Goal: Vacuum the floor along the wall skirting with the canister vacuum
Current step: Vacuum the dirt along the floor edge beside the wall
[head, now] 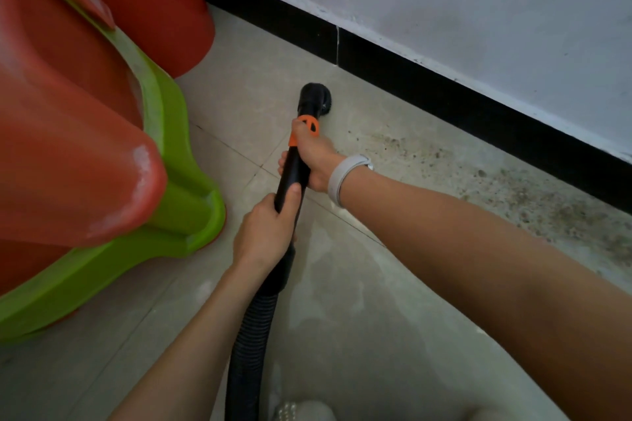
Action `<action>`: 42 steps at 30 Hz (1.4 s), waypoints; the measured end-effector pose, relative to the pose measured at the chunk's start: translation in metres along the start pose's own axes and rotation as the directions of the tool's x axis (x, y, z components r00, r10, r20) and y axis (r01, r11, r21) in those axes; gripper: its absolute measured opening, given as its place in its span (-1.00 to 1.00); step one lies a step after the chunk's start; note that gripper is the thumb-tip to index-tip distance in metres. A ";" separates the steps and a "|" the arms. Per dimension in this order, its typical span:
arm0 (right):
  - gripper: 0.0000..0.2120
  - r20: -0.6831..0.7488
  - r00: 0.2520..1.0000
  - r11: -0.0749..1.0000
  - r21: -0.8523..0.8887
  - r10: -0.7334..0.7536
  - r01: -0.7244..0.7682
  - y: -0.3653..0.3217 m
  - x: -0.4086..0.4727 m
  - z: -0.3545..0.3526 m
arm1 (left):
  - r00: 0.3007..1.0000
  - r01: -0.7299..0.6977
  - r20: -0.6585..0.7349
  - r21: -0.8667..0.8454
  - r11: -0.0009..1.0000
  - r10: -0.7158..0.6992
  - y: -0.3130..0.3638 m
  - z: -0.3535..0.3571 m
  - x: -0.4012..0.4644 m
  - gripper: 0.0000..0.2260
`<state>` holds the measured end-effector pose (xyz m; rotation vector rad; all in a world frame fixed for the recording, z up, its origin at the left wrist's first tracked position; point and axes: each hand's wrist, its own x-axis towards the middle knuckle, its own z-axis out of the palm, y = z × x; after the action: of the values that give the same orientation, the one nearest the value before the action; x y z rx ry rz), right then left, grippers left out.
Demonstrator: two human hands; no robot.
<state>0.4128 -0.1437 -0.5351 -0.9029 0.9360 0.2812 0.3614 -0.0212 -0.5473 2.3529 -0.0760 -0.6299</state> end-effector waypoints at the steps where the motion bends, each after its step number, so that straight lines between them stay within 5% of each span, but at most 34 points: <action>1: -0.69 -0.006 1.000 1.000 -0.001 -0.009 0.009 -0.008 0.003 -0.001 | 1.000 -0.009 0.007 0.010 1.000 0.009 0.009 0.000 0.007 -0.52; 11: -0.69 0.056 0.998 0.997 0.073 0.006 -0.010 -0.020 0.014 -0.008 | 0.999 -0.034 0.009 0.129 0.991 0.033 0.016 0.001 0.024 -0.50; 15: -0.69 0.063 0.998 0.999 0.032 0.002 -0.004 0.023 -0.002 0.000 | 0.994 0.051 0.093 0.016 0.999 -0.052 -0.015 0.004 0.000 -0.41; 22: -0.72 0.089 0.993 0.997 -0.002 0.073 -0.073 0.049 -0.029 -0.005 | 0.992 0.089 0.106 -0.136 0.987 -0.075 -0.023 -0.001 -0.041 -0.54; 35: -0.71 -0.151 0.988 0.999 0.044 0.027 -0.021 0.032 -0.036 -0.057 | 0.950 0.027 0.312 -0.142 0.989 0.019 0.010 0.026 -0.044 -0.55; 42: -0.72 -0.286 0.957 0.981 0.195 0.040 0.018 0.055 -0.075 -0.130 | 0.829 -0.018 0.551 -0.139 0.990 0.092 0.021 0.059 -0.069 -0.62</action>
<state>0.2627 -0.1990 -0.5413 -0.7683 1.2171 0.0637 0.2759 -0.0580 -0.5428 1.9641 -0.3538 -1.2396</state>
